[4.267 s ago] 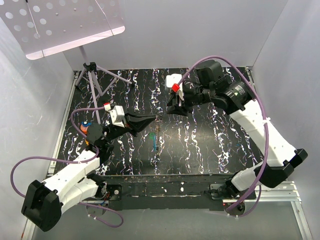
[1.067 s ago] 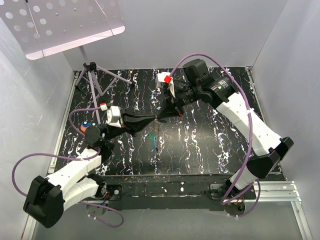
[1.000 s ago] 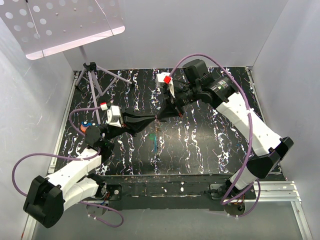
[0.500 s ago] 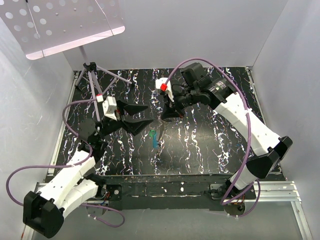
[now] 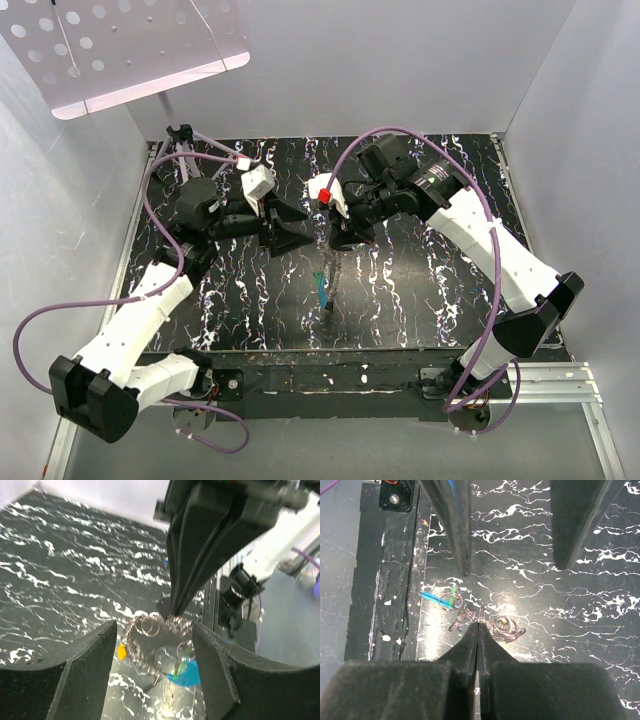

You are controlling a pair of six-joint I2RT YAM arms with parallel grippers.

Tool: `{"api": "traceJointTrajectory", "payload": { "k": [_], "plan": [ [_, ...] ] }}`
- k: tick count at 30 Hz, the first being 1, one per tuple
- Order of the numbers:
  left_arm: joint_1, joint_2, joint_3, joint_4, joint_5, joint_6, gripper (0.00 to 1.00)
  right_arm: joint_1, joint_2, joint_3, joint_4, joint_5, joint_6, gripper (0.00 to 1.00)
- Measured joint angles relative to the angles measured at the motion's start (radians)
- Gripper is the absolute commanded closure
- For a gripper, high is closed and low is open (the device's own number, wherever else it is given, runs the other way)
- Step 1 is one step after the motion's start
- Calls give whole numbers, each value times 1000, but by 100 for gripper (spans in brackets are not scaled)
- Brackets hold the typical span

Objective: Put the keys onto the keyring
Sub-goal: Adjust the key on the keyring.

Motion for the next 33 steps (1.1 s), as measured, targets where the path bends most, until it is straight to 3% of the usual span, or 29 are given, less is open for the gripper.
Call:
{"api": "traceJointTrajectory", "payload": {
  "k": [8, 16, 33],
  "plan": [
    [0, 37, -4, -69, 130, 198, 61, 2, 0, 0, -36, -17, -31, 99],
    [-41, 63, -11, -35, 180, 300, 67, 2, 0, 0, -43, -28, -40, 99],
    [-143, 92, -12, -193, 35, 503, 73, 2, 0, 0, -45, -36, -39, 99]
  ]
}}
